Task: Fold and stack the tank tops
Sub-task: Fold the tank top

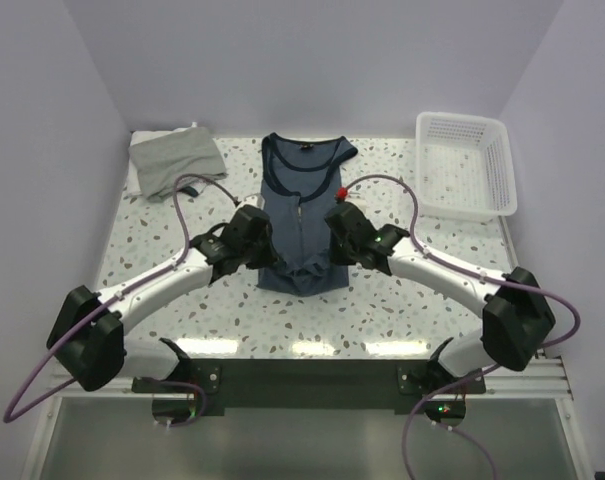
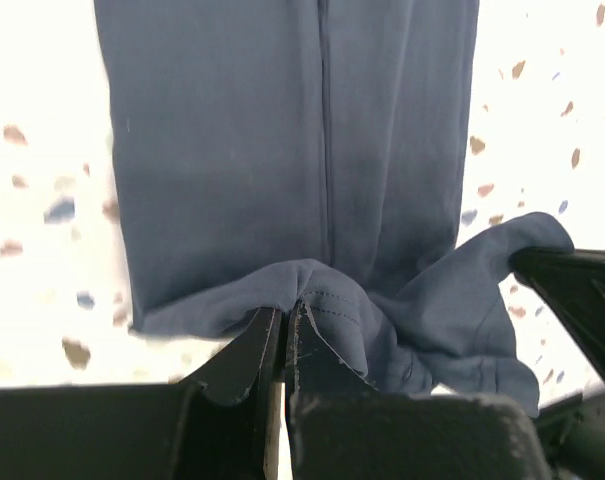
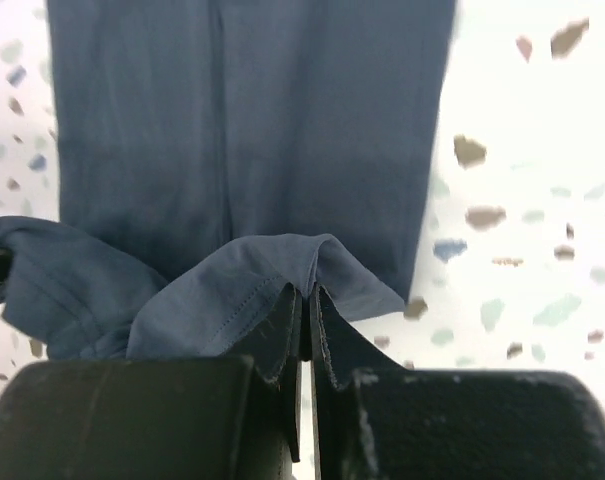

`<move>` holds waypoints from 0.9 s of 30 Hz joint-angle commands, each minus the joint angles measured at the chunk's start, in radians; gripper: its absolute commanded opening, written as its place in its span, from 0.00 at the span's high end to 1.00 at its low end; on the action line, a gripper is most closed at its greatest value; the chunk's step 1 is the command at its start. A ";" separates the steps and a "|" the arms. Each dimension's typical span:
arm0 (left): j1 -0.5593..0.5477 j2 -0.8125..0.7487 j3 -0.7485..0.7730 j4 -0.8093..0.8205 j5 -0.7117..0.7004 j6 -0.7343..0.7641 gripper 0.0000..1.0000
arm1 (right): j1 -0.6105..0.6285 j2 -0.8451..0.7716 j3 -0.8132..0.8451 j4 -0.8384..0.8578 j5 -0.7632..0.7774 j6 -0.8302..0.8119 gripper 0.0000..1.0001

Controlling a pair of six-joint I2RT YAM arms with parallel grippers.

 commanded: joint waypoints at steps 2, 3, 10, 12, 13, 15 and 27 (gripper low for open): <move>0.060 0.084 0.109 0.126 -0.013 0.081 1.00 | -0.060 0.100 0.131 0.084 0.002 -0.096 1.00; 0.085 0.120 0.122 0.136 -0.009 0.085 1.00 | -0.072 0.121 0.163 0.093 -0.011 -0.111 1.00; 0.210 0.330 0.324 0.211 0.051 0.139 1.00 | -0.192 0.319 0.381 0.096 -0.075 -0.162 1.00; 0.250 0.424 0.374 0.228 0.077 0.160 1.00 | -0.215 0.400 0.470 0.081 -0.083 -0.176 0.97; 0.261 0.458 0.421 0.245 0.079 0.164 1.00 | -0.235 0.428 0.501 0.070 -0.096 -0.179 0.94; 0.302 0.557 0.458 0.282 0.103 0.185 0.89 | -0.255 0.508 0.553 0.059 -0.115 -0.179 0.87; 0.407 0.567 0.437 0.482 0.222 0.228 0.19 | -0.301 0.534 0.676 -0.030 -0.112 -0.252 0.38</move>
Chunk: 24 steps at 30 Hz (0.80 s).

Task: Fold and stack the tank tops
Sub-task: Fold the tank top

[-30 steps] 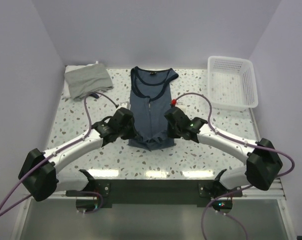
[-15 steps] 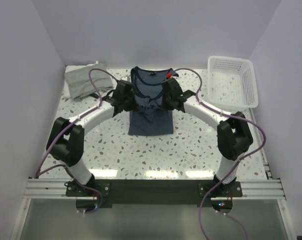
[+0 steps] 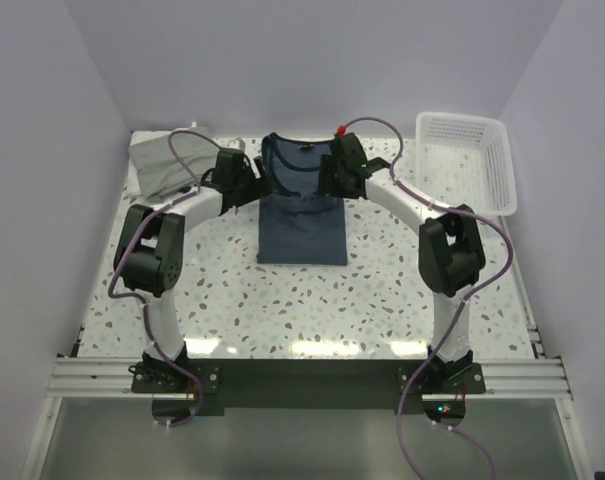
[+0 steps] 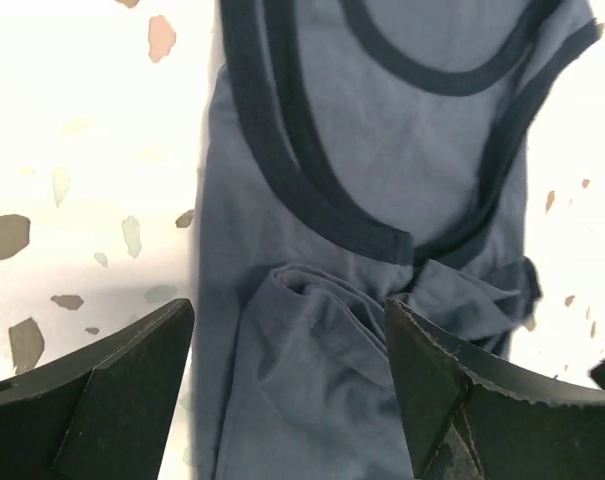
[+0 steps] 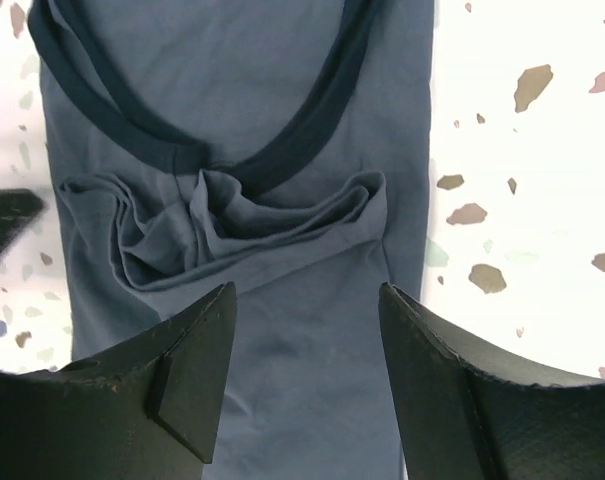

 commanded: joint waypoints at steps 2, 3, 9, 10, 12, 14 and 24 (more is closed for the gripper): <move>-0.003 -0.166 -0.055 0.078 0.002 0.037 0.27 | 0.007 -0.094 -0.019 -0.055 0.029 -0.086 0.39; -0.003 -0.171 -0.060 0.058 -0.001 0.046 0.32 | 0.008 -0.096 -0.031 -0.055 0.038 -0.124 0.39; -0.005 -0.056 0.088 -0.104 0.075 0.112 0.40 | -0.019 -0.022 -0.002 -0.032 -0.005 -0.217 0.38; -0.009 -0.037 0.112 -0.130 0.068 0.144 0.41 | -0.023 -0.016 -0.001 -0.018 -0.003 -0.233 0.38; -0.031 0.007 0.177 -0.207 0.022 0.187 0.42 | -0.023 0.013 0.012 0.003 0.003 -0.280 0.37; -0.041 0.047 0.207 -0.241 0.017 0.232 0.45 | -0.026 0.035 0.018 0.025 -0.028 -0.307 0.37; -0.048 0.119 0.247 -0.273 -0.033 0.293 0.50 | -0.032 0.130 0.097 0.056 -0.083 -0.348 0.38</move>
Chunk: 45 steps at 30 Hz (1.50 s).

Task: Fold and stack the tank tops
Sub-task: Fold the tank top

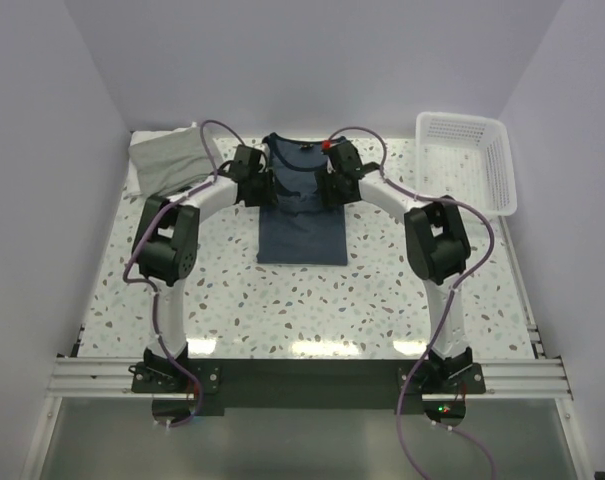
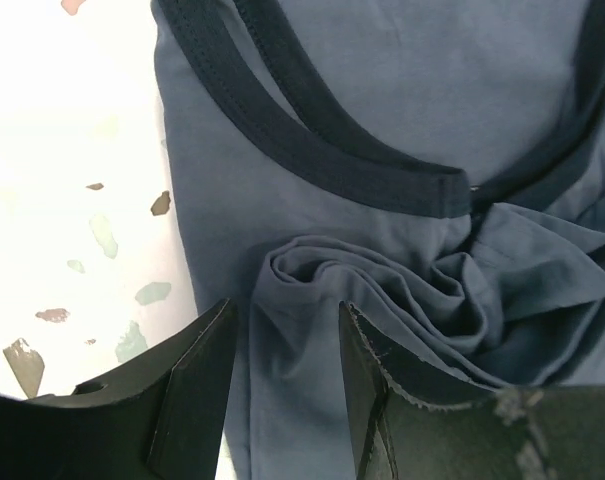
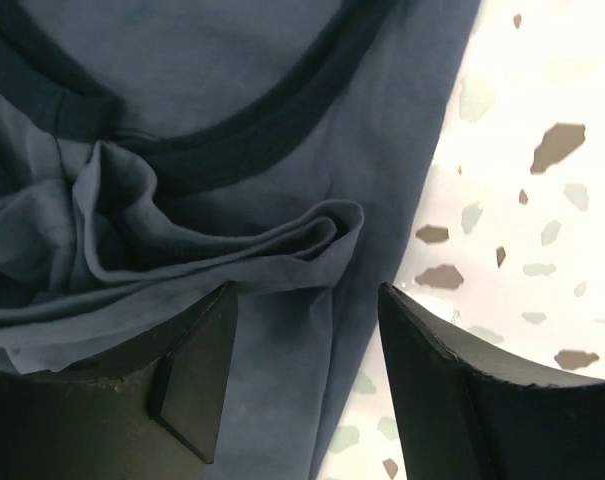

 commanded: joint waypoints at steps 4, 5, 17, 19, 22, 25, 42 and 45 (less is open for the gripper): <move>0.003 0.035 0.072 -0.016 -0.035 0.052 0.50 | -0.005 0.038 0.114 0.026 -0.020 -0.041 0.39; 0.003 0.038 0.075 -0.013 -0.037 0.052 0.50 | -0.005 0.041 0.119 0.029 -0.020 -0.041 0.41; 0.003 0.052 0.081 0.030 -0.009 0.049 0.54 | -0.016 0.104 0.154 0.028 -0.051 -0.020 0.50; 0.003 0.052 0.083 0.039 -0.003 0.043 0.57 | -0.024 0.107 0.150 0.032 -0.060 -0.009 0.50; 0.003 0.053 0.083 0.050 0.003 0.039 0.66 | -0.033 0.104 0.148 0.040 -0.070 0.000 0.53; 0.003 0.055 0.084 0.061 0.005 0.033 0.78 | -0.038 0.106 0.154 0.043 -0.073 0.005 0.60; 0.009 -0.083 0.012 0.160 -0.136 -0.003 1.00 | -0.053 0.031 0.133 0.048 0.013 0.039 1.00; 0.015 -0.100 0.001 0.173 -0.155 -0.001 0.99 | -0.055 0.012 0.128 0.045 0.051 0.045 1.00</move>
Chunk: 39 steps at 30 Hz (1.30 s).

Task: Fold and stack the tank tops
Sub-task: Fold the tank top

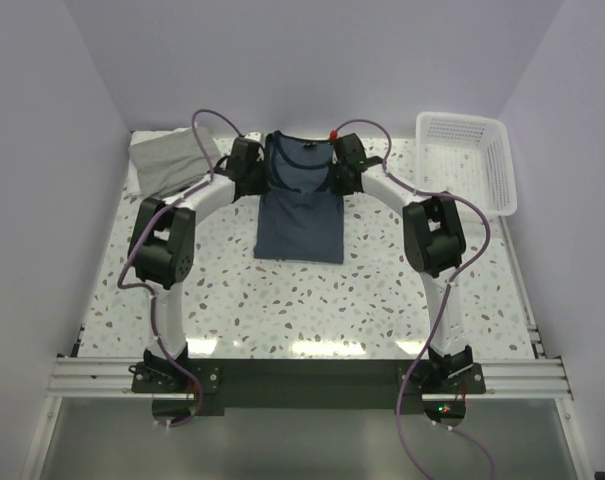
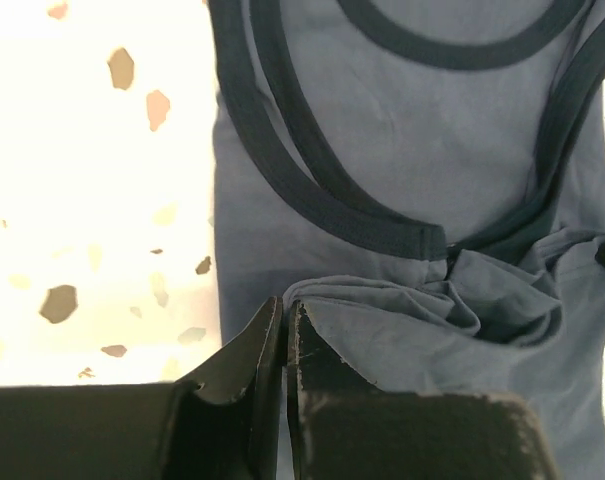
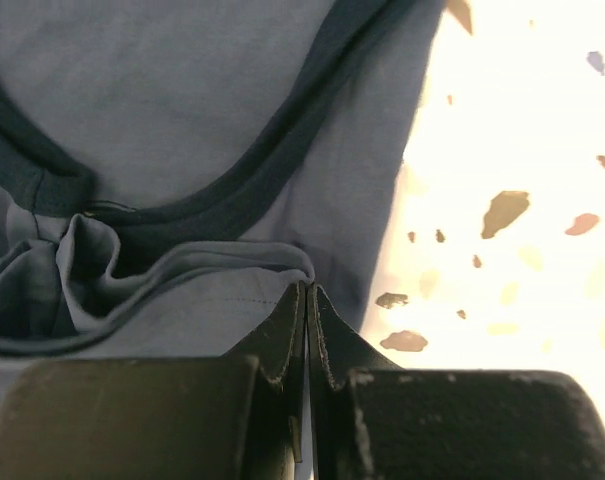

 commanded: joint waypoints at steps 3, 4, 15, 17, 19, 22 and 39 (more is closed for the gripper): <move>0.015 -0.032 0.018 0.072 -0.053 -0.008 0.99 | -0.011 -0.090 0.000 0.025 0.089 0.022 1.00; 0.015 -0.020 0.025 0.069 -0.053 -0.006 0.99 | -0.012 -0.085 0.003 0.019 0.103 0.026 1.00; 0.017 0.054 0.054 0.084 -0.044 0.000 0.47 | -0.029 -0.030 0.008 0.017 0.120 0.049 0.78; 0.017 0.023 0.057 0.092 -0.053 0.000 0.38 | -0.029 -0.045 0.017 0.011 0.119 0.051 0.62; 0.015 -0.027 0.049 0.090 -0.077 -0.008 0.32 | -0.029 -0.064 0.019 -0.001 0.128 0.051 0.52; 0.012 -0.126 -0.001 0.096 -0.119 -0.031 0.33 | -0.028 -0.126 -0.022 -0.003 0.142 0.072 0.55; -0.126 0.147 0.120 0.126 0.269 -0.037 0.74 | 0.022 -0.113 -0.133 0.063 -0.062 0.052 0.83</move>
